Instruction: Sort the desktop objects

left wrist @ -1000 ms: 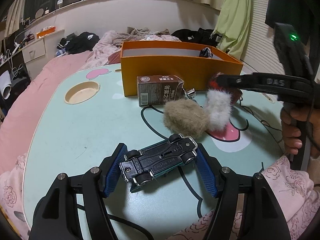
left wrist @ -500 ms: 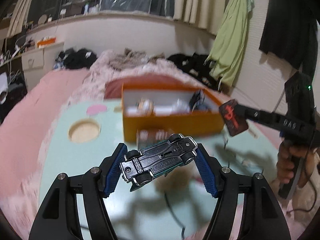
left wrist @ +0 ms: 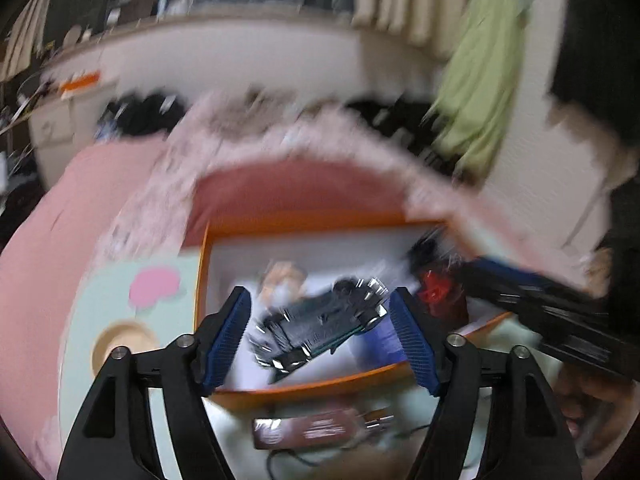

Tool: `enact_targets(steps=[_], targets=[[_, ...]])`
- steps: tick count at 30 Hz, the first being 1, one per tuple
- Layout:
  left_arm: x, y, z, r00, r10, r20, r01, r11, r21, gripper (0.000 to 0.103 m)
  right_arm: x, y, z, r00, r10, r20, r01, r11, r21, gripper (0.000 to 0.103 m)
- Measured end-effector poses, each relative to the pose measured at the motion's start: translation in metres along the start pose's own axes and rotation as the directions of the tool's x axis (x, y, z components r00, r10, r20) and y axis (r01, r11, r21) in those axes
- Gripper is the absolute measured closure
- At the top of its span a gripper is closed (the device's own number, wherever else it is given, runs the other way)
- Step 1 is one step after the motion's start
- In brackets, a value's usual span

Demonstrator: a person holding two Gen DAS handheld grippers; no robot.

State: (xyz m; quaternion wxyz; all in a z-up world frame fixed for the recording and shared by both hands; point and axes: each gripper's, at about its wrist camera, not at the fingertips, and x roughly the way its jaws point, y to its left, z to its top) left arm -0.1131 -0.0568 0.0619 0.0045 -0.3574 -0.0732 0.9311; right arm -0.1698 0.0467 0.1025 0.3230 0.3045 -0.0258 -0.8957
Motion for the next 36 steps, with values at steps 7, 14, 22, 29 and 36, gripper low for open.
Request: enact_targets(steps=[7, 14, 22, 29, 36], targets=[[0.008, -0.007, -0.018, 0.996, 0.039, 0.080, -0.043, 0.998, 0.047, 0.019, 0.010, 0.004, -0.017, 0.997, -0.075, -0.003, 0.074, 0.988, -0.138, 0.032], [-0.017, -0.002, -0.020, 0.993, -0.017, 0.119, 0.017, 1.000, 0.000, 0.019, 0.002, 0.000, -0.020, 0.999, -0.035, 0.015, 0.036, 0.994, -0.104, 0.032], [-0.085, -0.011, -0.044, 0.989, -0.063, 0.134, 0.053, 0.995, 0.082, 0.019, -0.063, 0.021, -0.031, 0.999, 0.048, 0.014, -0.046, 0.987, -0.157, 0.025], [-0.092, -0.022, -0.101, 1.000, -0.005, 0.012, 0.003, 0.988, 0.156, 0.019, -0.065, 0.039, -0.097, 0.982, 0.018, -0.190, -0.070, 0.960, -0.271, 0.025], [-0.059, -0.026, -0.128, 0.991, 0.042, -0.127, -0.023, 0.989, 0.148, 0.019, -0.047, 0.045, -0.125, 0.950, -0.048, -0.308, -0.056, 0.946, -0.320, 0.021]])
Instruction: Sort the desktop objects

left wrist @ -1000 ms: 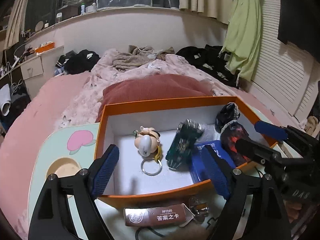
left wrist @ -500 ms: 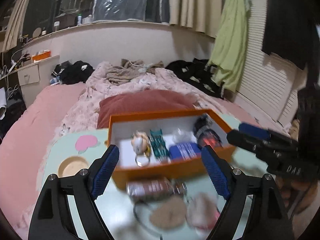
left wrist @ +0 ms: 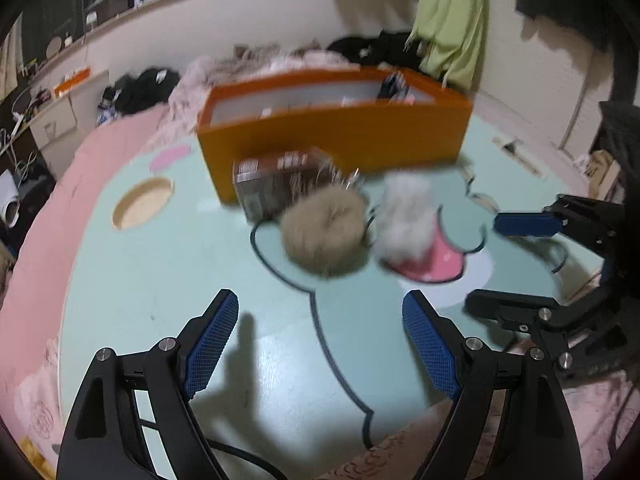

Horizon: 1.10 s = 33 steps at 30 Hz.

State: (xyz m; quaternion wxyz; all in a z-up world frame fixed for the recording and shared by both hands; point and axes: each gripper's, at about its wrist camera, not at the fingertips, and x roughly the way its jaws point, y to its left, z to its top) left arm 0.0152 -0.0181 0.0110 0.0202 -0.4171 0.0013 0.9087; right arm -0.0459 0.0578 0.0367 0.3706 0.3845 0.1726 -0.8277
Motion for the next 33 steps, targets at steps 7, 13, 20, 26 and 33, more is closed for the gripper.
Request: enact_targets(steps=[7, 13, 20, 26, 33], targets=[[0.0027, 0.0071, -0.0024, 1.000, -0.004, -0.012, 0.003, 0.999, -0.033, 0.000, -0.0028, -0.0005, 0.0032, 1.000, -0.008, 0.002, 0.008, 1.000, -0.009, 0.011], [0.0017, 0.0053, -0.0056, 1.000, -0.003, -0.009, 0.003, 0.999, -0.034, 0.000, -0.0004, -0.0024, 0.0026, 1.000, 0.003, 0.010, -0.003, 1.000, -0.002, 0.010], [0.0026, 0.0061, -0.0053, 1.000, -0.003, -0.009, 0.003, 0.999, -0.034, 0.000, 0.0000, -0.0027, 0.0032, 1.000, 0.007, 0.013, -0.007, 1.000, 0.002, 0.009], [0.0017, 0.0061, -0.0054, 1.000, -0.003, -0.009, 0.003, 0.999, -0.034, 0.000, 0.0003, -0.0025, 0.0030, 1.000, 0.006, 0.013, -0.006, 1.000, 0.002, 0.008], [0.0024, 0.0063, -0.0055, 1.000, -0.003, -0.009, 0.003, 0.999, -0.034, 0.000, 0.0004, -0.0024, 0.0030, 1.000, 0.006, 0.013, -0.006, 1.000, 0.002, 0.008]])
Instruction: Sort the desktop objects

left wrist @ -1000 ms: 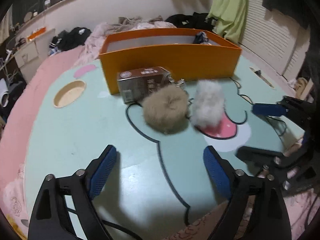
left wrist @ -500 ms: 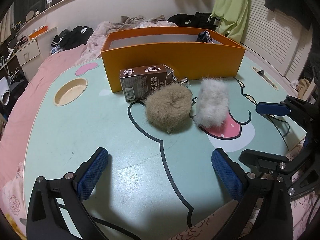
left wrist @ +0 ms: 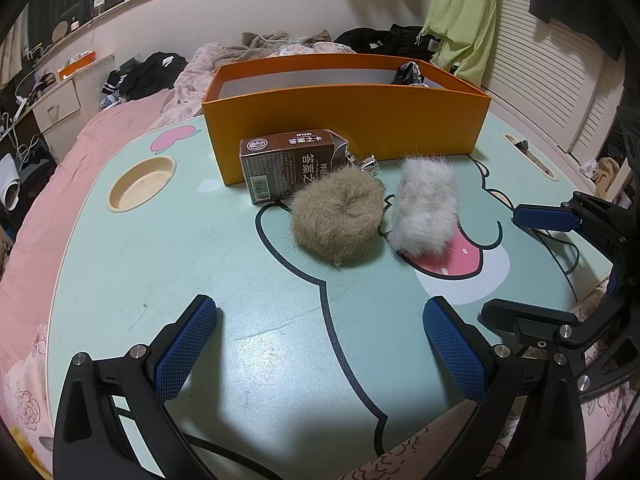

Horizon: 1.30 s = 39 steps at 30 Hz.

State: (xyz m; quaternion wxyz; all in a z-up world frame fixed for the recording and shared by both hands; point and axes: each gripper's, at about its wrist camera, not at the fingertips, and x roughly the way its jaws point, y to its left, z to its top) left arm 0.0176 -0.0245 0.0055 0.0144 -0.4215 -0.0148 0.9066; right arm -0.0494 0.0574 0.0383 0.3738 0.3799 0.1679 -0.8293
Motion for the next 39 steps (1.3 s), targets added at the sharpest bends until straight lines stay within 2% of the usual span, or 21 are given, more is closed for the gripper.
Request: enact_targets(steps=[9, 15, 19, 23, 24, 26, 27, 30, 34, 39], targets=[[0.000, 0.000, 0.000, 1.000, 0.000, 0.000, 0.000, 1.000, 0.000, 0.000, -0.002, -0.003, 0.000, 1.000, 0.012, 0.018, -0.012, 1.000, 0.026, 0.008], [0.000, 0.000, -0.001, 1.000, -0.001, 0.001, 0.001, 1.000, -0.001, 0.000, -0.014, -0.006, 0.016, 0.994, 0.055, 0.097, -0.060, 0.997, 0.049, 0.009], [0.002, -0.001, -0.001, 1.000, 0.000, 0.001, 0.000, 1.000, -0.001, 0.000, -0.007, 0.010, 0.043, 0.992, 0.061, 0.114, -0.056, 0.997, -0.050, 0.009], [0.002, -0.001, -0.001, 1.000, 0.000, 0.001, 0.000, 1.000, -0.001, 0.000, 0.018, 0.026, 0.061, 0.997, 0.055, 0.049, -0.047, 0.987, -0.151, 0.009], [0.003, -0.001, -0.001, 1.000, 0.000, 0.001, 0.000, 1.000, -0.001, 0.000, 0.022, 0.026, 0.062, 0.997, 0.061, 0.038, -0.054, 0.986, -0.157, 0.012], [0.002, -0.001, -0.001, 1.000, 0.000, 0.001, 0.000, 1.000, -0.002, 0.000, 0.031, 0.026, 0.064, 0.996, 0.090, -0.001, -0.089, 0.983, -0.158, 0.038], [0.003, -0.001, -0.001, 1.000, 0.000, 0.001, 0.000, 1.000, -0.001, 0.000, 0.035, 0.023, 0.061, 0.994, 0.104, -0.019, -0.105, 0.983, -0.150, 0.063], [0.002, -0.001, -0.001, 1.000, 0.000, 0.001, 0.000, 1.000, -0.001, 0.000, 0.035, 0.018, 0.059, 0.990, 0.139, -0.012, -0.139, 0.983, -0.121, 0.063], [0.002, -0.002, -0.001, 1.000, 0.000, 0.001, 0.000, 1.000, -0.001, 0.000, 0.019, 0.010, 0.051, 0.990, 0.137, 0.043, -0.132, 0.986, -0.097, 0.063], [0.003, -0.001, -0.001, 1.000, 0.000, 0.001, 0.000, 1.000, -0.001, 0.000, -0.006, -0.011, 0.029, 0.988, 0.118, 0.099, -0.119, 0.993, 0.004, 0.063]])
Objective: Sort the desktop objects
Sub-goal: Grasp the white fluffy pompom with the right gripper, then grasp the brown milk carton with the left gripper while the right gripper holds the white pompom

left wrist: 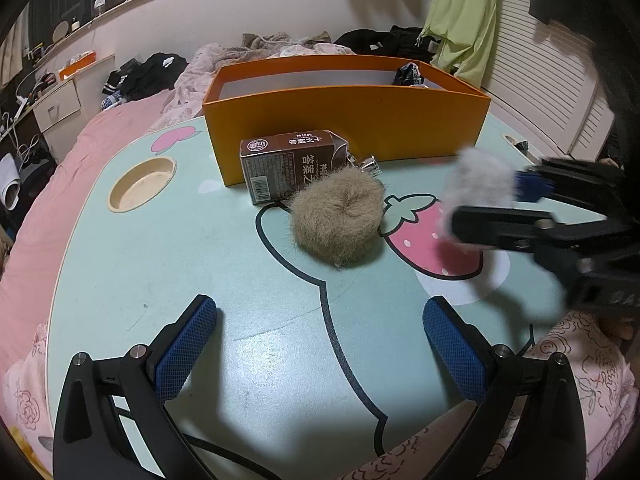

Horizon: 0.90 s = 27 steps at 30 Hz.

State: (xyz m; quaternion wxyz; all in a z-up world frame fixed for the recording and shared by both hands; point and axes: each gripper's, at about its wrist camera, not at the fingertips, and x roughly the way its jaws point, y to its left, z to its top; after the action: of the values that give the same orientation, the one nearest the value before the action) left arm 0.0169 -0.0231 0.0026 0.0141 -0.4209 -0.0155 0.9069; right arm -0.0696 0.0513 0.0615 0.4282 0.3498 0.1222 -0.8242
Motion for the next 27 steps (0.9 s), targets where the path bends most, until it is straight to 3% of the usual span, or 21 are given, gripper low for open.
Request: enact_targets(steps=[6, 12, 21, 27], targets=[[0.000, 0.000, 0.000, 1.000, 0.000, 0.000, 0.000, 1.000, 0.000, 0.000, -0.012, -0.014, -0.033, 0.998, -0.064, -0.016, 0.066, 0.994, 0.087, 0.063], [0.000, 0.001, 0.001, 1.000, 0.000, 0.000, 0.000, 1.000, -0.001, 0.000, -0.008, -0.007, -0.035, 0.991, -0.133, -0.015, 0.134, 0.990, 0.035, 0.063], [-0.011, 0.013, 0.010, 0.999, -0.035, 0.025, 0.036, 0.997, -0.065, 0.000, -0.011, -0.011, -0.040, 0.993, -0.120, -0.008, 0.120, 0.992, 0.050, 0.063], [-0.019, 0.031, 0.045, 0.995, -0.041, 0.091, 0.054, 0.988, -0.147, 0.000, -0.013, -0.013, -0.041, 0.994, -0.114, -0.005, 0.114, 0.992, 0.055, 0.063]])
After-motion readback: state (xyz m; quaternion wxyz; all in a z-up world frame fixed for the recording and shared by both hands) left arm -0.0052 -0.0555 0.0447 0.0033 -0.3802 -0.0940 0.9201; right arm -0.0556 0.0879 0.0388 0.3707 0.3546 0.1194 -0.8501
